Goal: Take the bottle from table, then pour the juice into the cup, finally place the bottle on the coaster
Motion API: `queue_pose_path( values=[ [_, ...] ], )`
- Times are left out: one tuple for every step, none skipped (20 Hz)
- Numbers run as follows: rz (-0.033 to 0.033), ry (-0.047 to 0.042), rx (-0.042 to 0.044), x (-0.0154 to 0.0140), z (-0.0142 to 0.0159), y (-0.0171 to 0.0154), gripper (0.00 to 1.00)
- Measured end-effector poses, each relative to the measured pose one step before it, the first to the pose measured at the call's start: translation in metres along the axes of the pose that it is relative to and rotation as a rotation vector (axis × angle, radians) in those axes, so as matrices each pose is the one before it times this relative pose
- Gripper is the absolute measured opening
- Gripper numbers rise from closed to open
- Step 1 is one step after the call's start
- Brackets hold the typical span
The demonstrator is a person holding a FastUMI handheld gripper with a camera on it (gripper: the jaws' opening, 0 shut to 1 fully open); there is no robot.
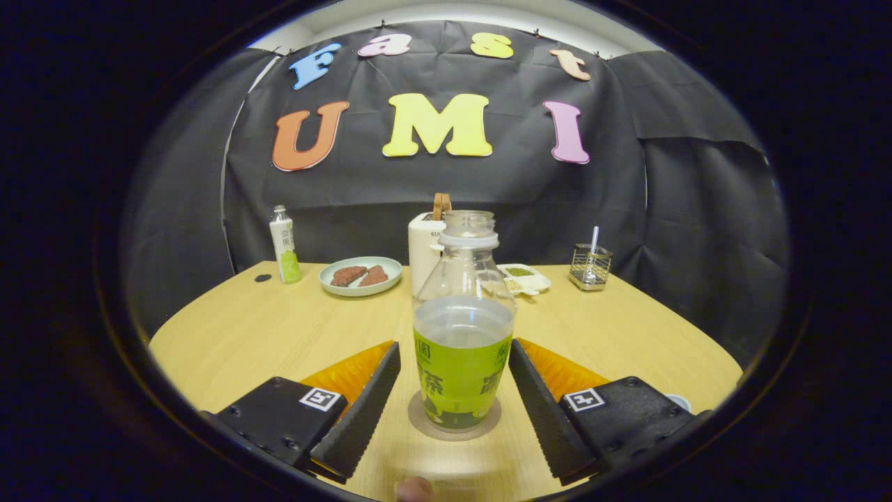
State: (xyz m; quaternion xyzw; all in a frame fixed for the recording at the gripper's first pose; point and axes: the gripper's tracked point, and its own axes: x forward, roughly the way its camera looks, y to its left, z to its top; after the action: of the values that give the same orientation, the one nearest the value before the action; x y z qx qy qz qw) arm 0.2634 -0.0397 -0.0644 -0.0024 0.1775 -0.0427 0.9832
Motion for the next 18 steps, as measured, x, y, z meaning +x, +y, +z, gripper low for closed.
queue_pose_path(
  values=[
    [0.01279, -0.01612, 0.00014, -0.00699, 0.00234, 0.00177, 1.0],
    [0.01578, -0.02155, 0.0026, -0.00746, 0.00371, 0.00212, 1.0],
    [0.00758, -0.0211, 0.00374, -0.00738, 0.00394, -0.00019, 1.0],
    [0.00316, -0.02145, 0.00487, -0.00736, 0.00396, -0.00078, 1.0],
    [-0.0051, -0.01942, 0.00212, -0.0083, 0.00243, -0.0028, 1.0],
    [-0.0023, -0.01355, -0.00167, -0.00628, 0.00222, -0.00151, 1.0],
    [0.00157, -0.01492, -0.00244, -0.00931, 0.00311, -0.00071, 1.0],
    [0.00339, -0.01135, -0.00244, -0.00921, 0.0021, -0.00067, 1.0],
    [0.00517, -0.01528, -0.00271, -0.01149, 0.00227, -0.00057, 1.0],
    [0.00275, -0.01609, -0.00407, -0.01197, 0.00362, -0.00143, 1.0],
    [0.00206, -0.01489, -0.00589, -0.01529, 0.00229, -0.00093, 1.0],
    [0.00226, -0.01282, -0.00206, -0.01301, 0.00262, -0.00049, 1.0],
    [0.00817, -0.01638, 0.00119, -0.01493, 0.00289, 0.00071, 1.0],
    [0.00999, -0.01242, 0.00154, -0.01304, 0.00329, 0.00198, 1.0],
    [0.00822, -0.00977, 0.00264, -0.01303, 0.00106, 0.00102, 1.0],
    [0.00768, -0.00962, 0.00319, -0.01045, 0.00223, 0.00063, 1.0],
    [0.00893, -0.00866, 0.00279, -0.01247, 0.00199, 0.00054, 1.0],
    [0.00567, -0.00769, 0.00053, -0.00921, 0.00214, -0.00035, 1.0]
  ],
)
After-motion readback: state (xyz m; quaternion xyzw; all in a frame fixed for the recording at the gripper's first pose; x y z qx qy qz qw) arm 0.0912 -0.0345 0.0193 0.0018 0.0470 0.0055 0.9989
